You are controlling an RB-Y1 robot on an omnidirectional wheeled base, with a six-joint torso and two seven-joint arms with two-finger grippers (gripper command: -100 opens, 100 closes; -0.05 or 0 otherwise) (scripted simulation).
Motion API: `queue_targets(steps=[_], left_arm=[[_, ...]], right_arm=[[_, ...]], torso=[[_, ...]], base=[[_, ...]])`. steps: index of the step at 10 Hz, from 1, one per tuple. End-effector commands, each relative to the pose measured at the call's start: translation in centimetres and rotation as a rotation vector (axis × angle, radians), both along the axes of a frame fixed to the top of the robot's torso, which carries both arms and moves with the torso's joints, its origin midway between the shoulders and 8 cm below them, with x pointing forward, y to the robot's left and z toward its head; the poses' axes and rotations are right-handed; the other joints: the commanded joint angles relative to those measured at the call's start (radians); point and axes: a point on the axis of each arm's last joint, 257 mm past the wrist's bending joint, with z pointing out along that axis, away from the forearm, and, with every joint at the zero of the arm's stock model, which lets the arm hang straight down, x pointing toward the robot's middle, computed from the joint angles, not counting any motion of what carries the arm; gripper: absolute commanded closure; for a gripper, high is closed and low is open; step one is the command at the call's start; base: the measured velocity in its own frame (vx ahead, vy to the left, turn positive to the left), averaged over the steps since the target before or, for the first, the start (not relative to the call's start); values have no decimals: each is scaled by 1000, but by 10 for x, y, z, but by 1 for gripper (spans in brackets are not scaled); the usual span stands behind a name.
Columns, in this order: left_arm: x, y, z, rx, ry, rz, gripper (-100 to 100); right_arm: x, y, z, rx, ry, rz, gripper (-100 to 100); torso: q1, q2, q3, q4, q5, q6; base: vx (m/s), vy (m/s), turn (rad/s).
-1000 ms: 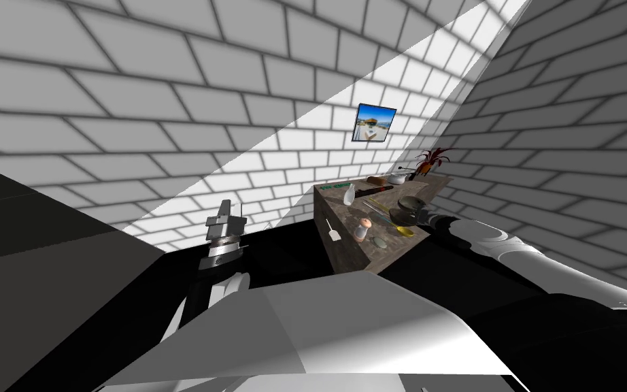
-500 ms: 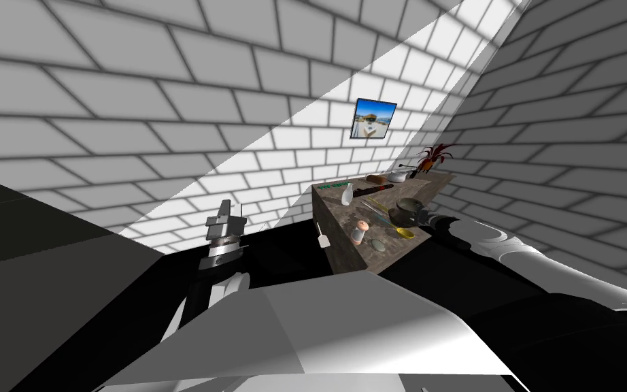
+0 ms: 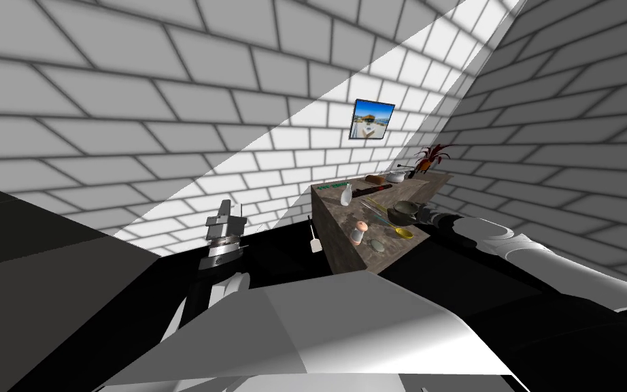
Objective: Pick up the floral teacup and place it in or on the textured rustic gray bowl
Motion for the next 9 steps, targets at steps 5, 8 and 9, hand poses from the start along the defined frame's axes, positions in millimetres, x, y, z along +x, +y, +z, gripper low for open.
queue_targets(steps=[5,8,9], left_arm=[[0,0,0,0,0,0,0],[0,0,0,0,0,0,0],[0,0,0,0,0,0,0]], right_arm=[[1,-2,10,18,5,6,0],[1,-2,10,18,5,6,0],[1,-2,10,18,5,6,0]], torso=[[1,1,1,0,0,0],[1,2,1,0,0,0],[1,2,1,0,0,0]], base=[[23,-8,-11],[0,0,0],[0,0,0]])
